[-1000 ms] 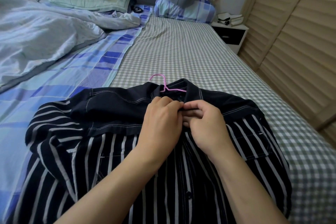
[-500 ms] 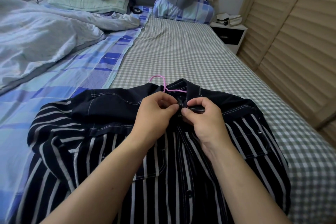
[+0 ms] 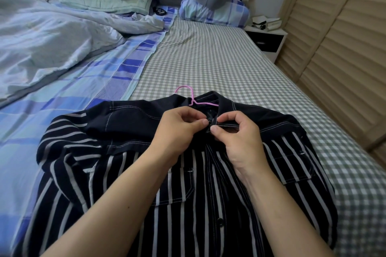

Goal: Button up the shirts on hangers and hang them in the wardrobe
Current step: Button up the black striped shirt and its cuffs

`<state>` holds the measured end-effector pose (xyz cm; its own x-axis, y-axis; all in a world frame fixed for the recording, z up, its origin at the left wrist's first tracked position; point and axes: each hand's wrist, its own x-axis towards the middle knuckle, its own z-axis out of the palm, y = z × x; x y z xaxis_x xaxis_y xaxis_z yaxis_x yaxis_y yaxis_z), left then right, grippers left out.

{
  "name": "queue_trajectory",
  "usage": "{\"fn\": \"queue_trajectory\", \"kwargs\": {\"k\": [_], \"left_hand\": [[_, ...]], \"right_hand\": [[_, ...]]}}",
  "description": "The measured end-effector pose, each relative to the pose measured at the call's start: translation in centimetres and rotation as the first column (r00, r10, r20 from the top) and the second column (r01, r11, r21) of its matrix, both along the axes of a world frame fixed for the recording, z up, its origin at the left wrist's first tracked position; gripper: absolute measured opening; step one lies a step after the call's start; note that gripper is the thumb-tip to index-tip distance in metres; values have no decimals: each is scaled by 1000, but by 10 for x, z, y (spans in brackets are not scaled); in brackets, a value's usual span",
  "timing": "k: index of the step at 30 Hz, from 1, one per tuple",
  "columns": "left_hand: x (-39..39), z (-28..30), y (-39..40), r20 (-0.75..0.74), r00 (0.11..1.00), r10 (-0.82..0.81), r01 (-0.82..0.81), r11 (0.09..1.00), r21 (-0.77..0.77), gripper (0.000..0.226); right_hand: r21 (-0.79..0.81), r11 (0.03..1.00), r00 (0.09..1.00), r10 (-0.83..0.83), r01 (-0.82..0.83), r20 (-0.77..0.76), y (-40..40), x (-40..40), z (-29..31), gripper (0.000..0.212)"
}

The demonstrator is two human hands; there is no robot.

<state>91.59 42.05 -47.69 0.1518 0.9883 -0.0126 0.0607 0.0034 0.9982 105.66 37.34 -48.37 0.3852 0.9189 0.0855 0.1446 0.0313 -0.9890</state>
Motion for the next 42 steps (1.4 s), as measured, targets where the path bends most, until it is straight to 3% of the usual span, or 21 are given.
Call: {"fn": "queue_trajectory", "kwargs": {"k": [3, 10, 16, 19, 27, 35, 37, 39, 41, 42], "left_hand": [[3, -2, 0, -4, 999, 50, -50, 999, 20, 13], [14, 1, -5, -182, 975, 130, -101, 981, 165, 18], [9, 4, -13, -287, 953, 101, -24, 965, 260, 12], [10, 1, -19, -335, 940, 66, 37, 956, 292, 20], [8, 1, -17, -216, 975, 55, 6, 962, 271, 25], [0, 2, -5, -148, 987, -58, 72, 993, 92, 16], [1, -6, 1, -363, 932, 17, 81, 964, 253, 11], [-4, -14, 8, -644, 735, 213, 168, 863, 477, 17], [-17, -19, 17, -780, 595, 192, 321, 833, 450, 42], [-24, -19, 20, -790, 598, 137, 372, 825, 425, 48]], "right_hand": [[26, 1000, 1000, -5, 5, 25, -1, -1, 1, 23], [57, 998, 994, -12, 6, 108, -1, -5, 1, 28], [40, 995, 978, 88, -97, 189, -6, 2, 4, 34], [37, 995, 970, 83, -94, 228, -7, 3, 4, 35], [99, 992, 951, 50, -84, 304, -5, 5, 7, 40], [79, 995, 920, 32, -68, 391, 0, 4, 6, 40], [176, 983, 894, -120, 48, 432, 0, 9, 8, 36], [256, 942, 859, -308, 215, 410, 0, 21, 13, 32], [282, 898, 839, -422, 337, 342, -4, 35, 19, 27], [294, 887, 837, -444, 357, 321, -5, 40, 25, 26]]}}
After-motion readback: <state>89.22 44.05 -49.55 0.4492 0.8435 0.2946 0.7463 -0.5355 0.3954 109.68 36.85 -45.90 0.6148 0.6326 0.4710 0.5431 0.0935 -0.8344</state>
